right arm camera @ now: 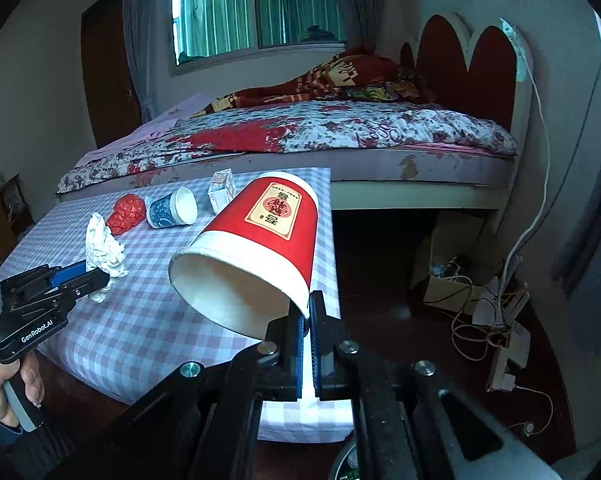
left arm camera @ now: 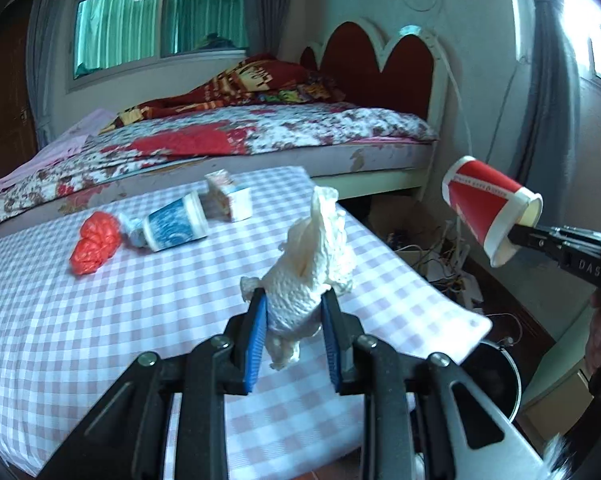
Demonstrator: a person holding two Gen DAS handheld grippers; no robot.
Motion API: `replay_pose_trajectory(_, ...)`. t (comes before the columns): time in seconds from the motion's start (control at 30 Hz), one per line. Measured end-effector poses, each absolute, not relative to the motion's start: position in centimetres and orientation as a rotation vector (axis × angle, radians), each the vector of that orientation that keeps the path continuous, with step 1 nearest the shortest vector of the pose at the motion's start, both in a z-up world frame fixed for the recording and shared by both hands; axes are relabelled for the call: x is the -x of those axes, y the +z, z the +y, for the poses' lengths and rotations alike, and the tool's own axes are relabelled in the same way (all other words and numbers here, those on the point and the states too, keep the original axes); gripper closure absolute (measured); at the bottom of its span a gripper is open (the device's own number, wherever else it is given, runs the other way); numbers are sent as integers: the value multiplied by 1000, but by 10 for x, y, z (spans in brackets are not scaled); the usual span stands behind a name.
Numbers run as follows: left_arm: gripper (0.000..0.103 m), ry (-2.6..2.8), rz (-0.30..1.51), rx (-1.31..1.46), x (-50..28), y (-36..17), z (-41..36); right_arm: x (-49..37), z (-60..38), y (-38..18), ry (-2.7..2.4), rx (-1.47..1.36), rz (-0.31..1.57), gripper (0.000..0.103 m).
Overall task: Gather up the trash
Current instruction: 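Carry the red cup and white tissue over the black bin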
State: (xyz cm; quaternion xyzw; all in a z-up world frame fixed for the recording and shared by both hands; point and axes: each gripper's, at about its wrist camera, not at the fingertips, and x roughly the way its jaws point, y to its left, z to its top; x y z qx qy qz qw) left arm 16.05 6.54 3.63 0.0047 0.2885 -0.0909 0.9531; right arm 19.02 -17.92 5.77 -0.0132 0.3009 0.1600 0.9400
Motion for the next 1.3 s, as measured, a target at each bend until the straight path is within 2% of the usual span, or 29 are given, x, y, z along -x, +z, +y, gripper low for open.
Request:
replay_pose_trajectory(0.63,76,-459,617,-73,-121,25,-86,-123,-303,36,126,-26,637,100)
replay_pose_trajectory(1.3,76,-607,763,-147,-106,-23,-168,-90,-369,-19,30,-13,777,100)
